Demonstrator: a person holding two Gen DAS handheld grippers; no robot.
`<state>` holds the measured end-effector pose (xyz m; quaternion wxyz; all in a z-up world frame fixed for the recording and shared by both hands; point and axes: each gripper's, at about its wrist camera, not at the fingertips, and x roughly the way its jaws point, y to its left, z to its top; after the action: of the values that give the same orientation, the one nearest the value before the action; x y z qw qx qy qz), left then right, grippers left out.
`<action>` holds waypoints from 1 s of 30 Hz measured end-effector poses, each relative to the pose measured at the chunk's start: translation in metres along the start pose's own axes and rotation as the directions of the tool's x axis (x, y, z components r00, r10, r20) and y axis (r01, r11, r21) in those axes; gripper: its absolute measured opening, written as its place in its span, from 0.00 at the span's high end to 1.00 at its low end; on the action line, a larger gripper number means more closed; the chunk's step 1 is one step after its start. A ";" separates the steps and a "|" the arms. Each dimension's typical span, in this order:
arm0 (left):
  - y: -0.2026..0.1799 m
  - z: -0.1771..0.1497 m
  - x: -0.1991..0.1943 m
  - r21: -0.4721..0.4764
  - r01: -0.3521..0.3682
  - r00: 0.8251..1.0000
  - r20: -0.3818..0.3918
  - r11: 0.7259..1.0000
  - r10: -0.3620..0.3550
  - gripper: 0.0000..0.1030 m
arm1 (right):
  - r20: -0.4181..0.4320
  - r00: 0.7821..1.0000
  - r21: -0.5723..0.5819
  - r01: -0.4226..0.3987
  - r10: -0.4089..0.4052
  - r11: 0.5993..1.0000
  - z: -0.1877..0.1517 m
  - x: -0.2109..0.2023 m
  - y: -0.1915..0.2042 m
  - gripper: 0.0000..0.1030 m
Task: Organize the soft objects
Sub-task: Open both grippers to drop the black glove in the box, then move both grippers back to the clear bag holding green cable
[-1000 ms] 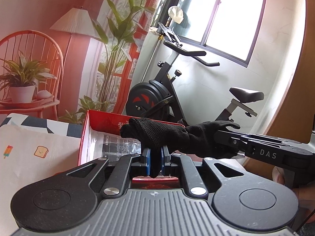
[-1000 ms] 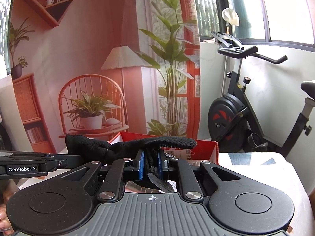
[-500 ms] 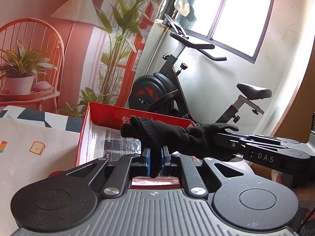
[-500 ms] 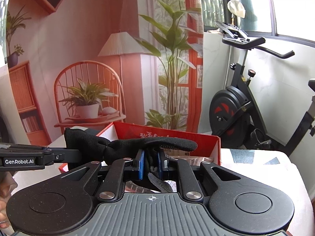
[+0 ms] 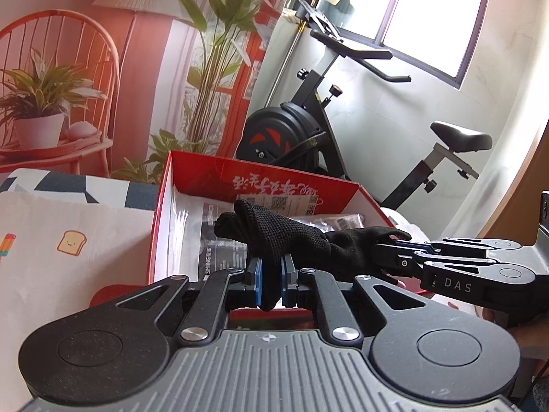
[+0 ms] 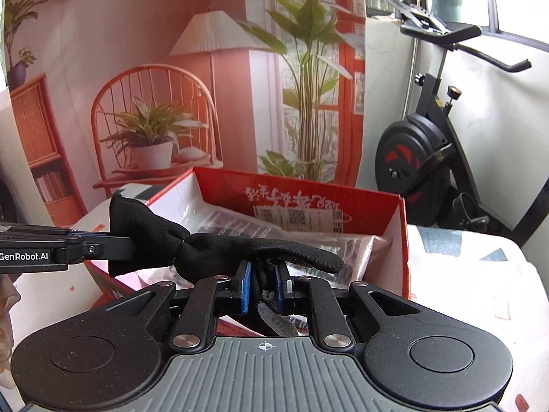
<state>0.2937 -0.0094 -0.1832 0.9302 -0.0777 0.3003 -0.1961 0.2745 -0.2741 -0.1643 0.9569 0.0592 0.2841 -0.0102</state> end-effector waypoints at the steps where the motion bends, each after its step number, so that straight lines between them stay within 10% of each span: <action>1: 0.001 -0.001 0.001 0.002 -0.003 1.000 -0.005 1.000 0.003 0.89 | -0.007 1.000 0.002 -0.001 0.001 1.000 -0.003 0.001 -0.001 0.87; 4: 0.001 -0.001 0.004 0.024 -0.006 1.000 -0.016 1.000 0.006 0.85 | -0.018 1.000 0.004 0.013 -0.013 1.000 -0.009 0.005 -0.001 0.81; 8: -0.004 -0.001 -0.004 0.085 -0.031 0.999 0.011 0.996 0.030 0.49 | -0.009 0.999 0.003 0.045 -0.045 0.999 -0.014 0.003 -0.002 0.74; 11: -0.001 -0.003 -0.009 0.074 -0.021 1.000 0.012 0.997 0.020 0.49 | 0.033 0.998 -0.031 0.052 -0.051 0.998 -0.022 -0.011 -0.001 0.56; 30: 0.011 -0.075 -0.042 0.058 0.013 0.994 -0.112 0.998 -0.007 0.49 | 0.087 0.996 0.096 -0.011 0.003 0.995 -0.125 -0.077 0.012 0.55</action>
<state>0.2218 0.0161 -0.2250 0.9127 -0.0410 0.3459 -0.2135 0.1429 -0.2483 -0.2245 0.9644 0.1059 0.2412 -0.0230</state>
